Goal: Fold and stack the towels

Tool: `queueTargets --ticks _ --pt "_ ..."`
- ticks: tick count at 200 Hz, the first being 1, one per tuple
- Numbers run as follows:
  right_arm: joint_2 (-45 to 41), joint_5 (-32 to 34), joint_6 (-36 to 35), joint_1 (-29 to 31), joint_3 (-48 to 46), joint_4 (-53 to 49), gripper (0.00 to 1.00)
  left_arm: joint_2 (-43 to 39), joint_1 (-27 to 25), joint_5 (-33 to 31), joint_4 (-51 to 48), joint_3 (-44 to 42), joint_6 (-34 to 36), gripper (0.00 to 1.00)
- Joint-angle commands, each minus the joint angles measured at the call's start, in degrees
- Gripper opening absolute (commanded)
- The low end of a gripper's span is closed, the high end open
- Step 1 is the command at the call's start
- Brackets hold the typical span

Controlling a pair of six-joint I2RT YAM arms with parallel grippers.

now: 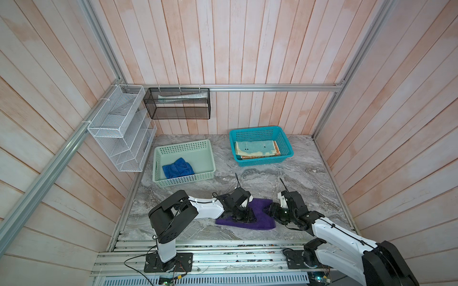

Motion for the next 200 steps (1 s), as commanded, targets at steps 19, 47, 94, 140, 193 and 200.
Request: queueTargets --ticks 19,47,94,140,193,200 --pt "3.55 0.56 0.15 0.36 -1.72 -2.69 0.42 2.38 -0.24 -0.47 -1.74 -2.63 -0.76 0.27" --pt "5.78 -1.39 -1.10 0.50 -0.53 0.36 0.28 -1.24 -0.24 -2.96 -6.02 -1.71 1.69 0.27" --pt "9.36 2.89 -9.93 0.77 9.98 -4.48 0.00 -13.59 5.42 -6.56 -12.68 -1.46 6.11 0.27" --pt "16.69 12.86 -25.49 0.53 31.06 -14.03 0.00 -27.95 12.39 -14.54 -16.77 -3.80 9.50 0.27" --pt "35.35 8.21 -45.42 -0.05 60.47 -21.03 0.00 -33.31 18.20 -14.61 -14.38 -9.98 8.06 0.27" --pt "38.60 6.09 -48.89 -0.02 65.21 -23.18 0.00 -33.21 18.44 -14.54 -13.85 -10.58 7.80 0.27"
